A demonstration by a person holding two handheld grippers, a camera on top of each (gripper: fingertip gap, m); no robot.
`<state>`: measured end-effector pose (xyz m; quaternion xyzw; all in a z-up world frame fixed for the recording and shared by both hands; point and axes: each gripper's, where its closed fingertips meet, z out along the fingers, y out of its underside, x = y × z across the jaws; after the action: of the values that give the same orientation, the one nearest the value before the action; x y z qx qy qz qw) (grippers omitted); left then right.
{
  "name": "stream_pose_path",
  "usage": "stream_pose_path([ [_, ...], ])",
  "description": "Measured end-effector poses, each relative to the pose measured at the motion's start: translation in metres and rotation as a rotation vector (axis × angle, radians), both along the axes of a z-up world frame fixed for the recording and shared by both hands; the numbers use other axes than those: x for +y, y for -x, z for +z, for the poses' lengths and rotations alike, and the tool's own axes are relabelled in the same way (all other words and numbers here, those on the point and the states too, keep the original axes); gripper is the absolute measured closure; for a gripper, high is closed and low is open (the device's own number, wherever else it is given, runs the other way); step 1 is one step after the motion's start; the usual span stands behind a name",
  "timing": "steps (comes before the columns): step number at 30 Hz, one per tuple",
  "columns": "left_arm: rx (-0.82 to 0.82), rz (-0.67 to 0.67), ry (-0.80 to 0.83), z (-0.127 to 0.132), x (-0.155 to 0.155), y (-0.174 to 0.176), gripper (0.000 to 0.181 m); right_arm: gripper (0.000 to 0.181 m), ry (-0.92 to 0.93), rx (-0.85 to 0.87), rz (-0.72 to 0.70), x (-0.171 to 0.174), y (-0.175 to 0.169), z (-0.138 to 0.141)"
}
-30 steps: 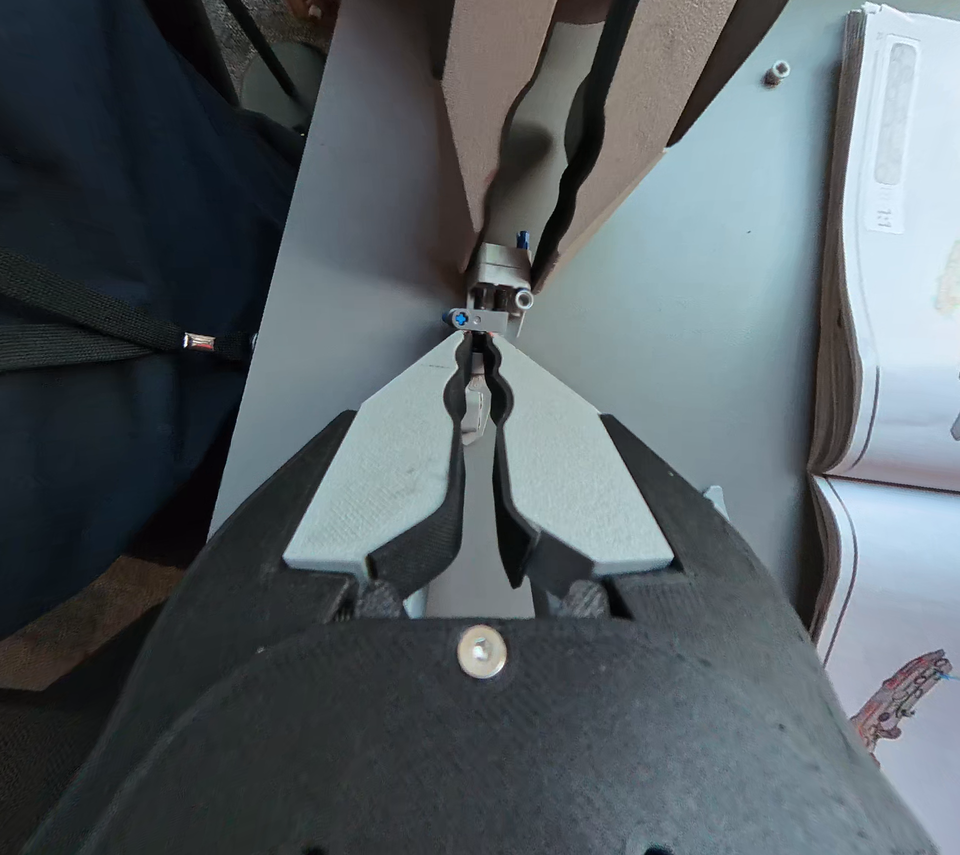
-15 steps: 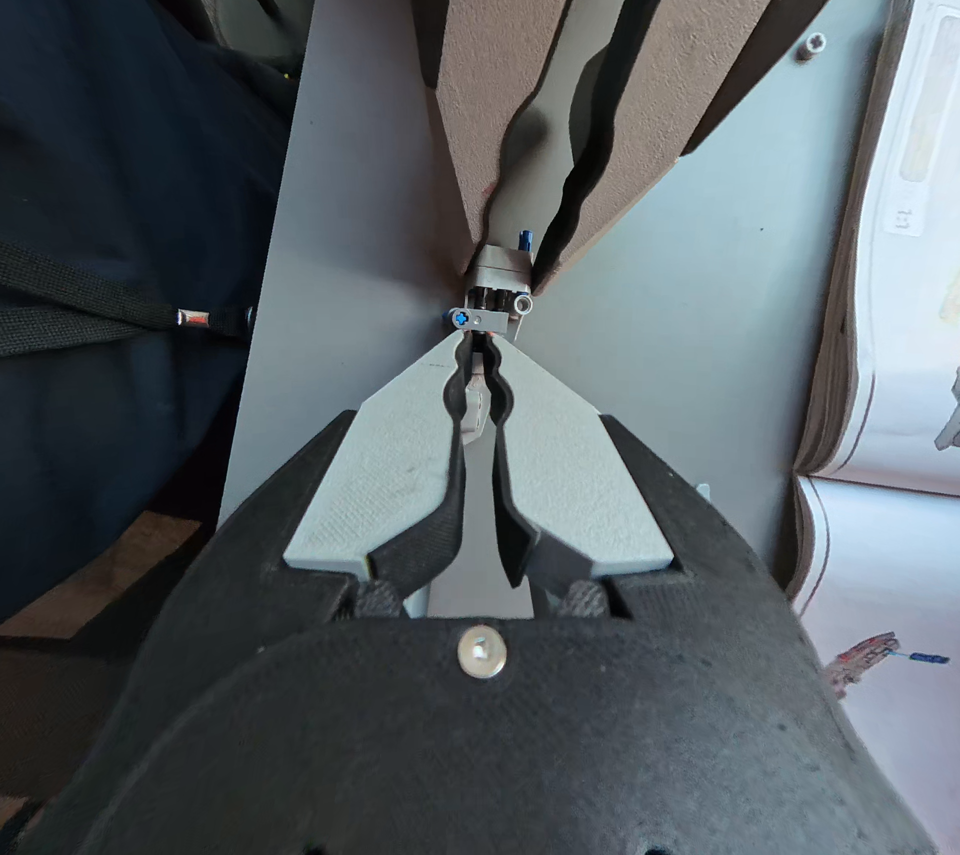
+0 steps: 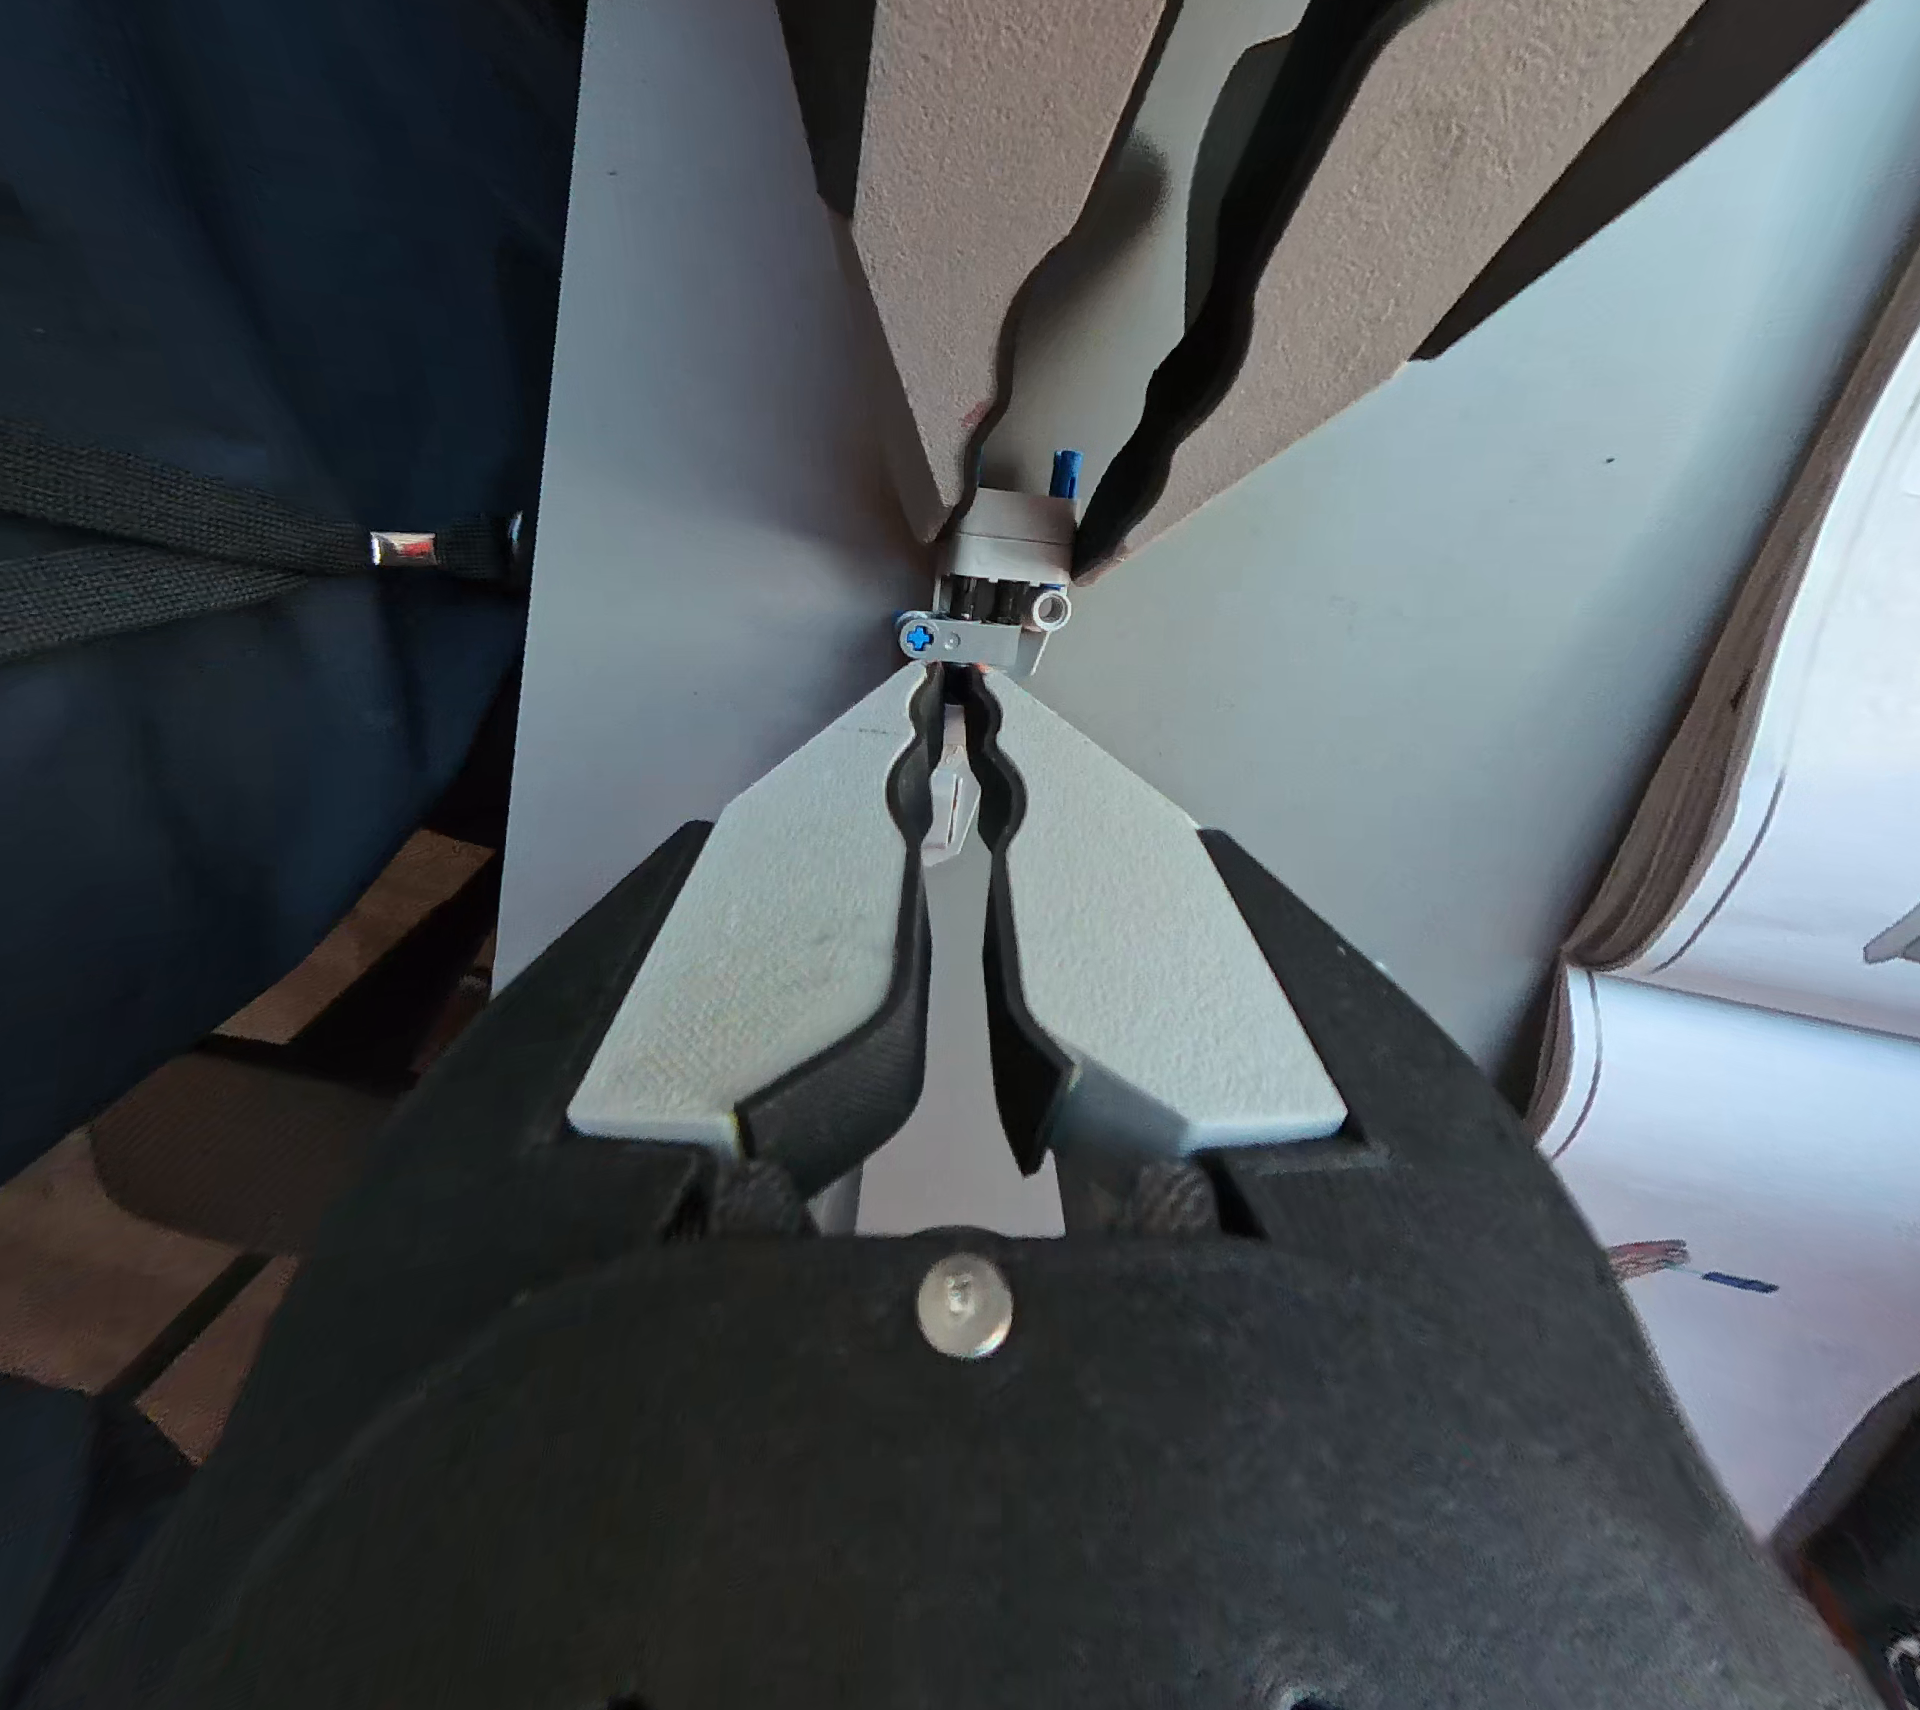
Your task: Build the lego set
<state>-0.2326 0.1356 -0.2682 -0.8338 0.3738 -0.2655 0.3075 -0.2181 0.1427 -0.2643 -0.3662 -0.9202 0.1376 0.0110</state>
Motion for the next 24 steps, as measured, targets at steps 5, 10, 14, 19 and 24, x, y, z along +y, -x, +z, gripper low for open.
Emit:
stream_pose_path([
  [5,0.0,0.007,-0.012,0.0002,-0.0012,0.0025,0.16,0.181,0.044,0.03,0.02,-0.0027,0.0035,-0.0004],
  [10,-0.003,0.006,-0.002,0.0001,-0.0013,0.002,0.161,0.181,0.147,0.12,0.024,-0.0053,0.0044,-0.0006],
  [14,0.011,0.008,0.018,-0.0003,-0.0011,0.0019,0.161,0.181,0.174,0.074,0.052,-0.0058,0.0047,-0.001],
  [19,0.075,0.081,0.015,-0.0002,-0.0002,0.0018,0.161,0.181,0.209,-0.039,0.029,-0.0061,0.0047,-0.0015],
  [24,0.056,0.107,0.026,-0.0003,-0.001,0.0054,0.161,0.181,0.198,0.002,0.058,-0.0064,0.0081,-0.0012],
])
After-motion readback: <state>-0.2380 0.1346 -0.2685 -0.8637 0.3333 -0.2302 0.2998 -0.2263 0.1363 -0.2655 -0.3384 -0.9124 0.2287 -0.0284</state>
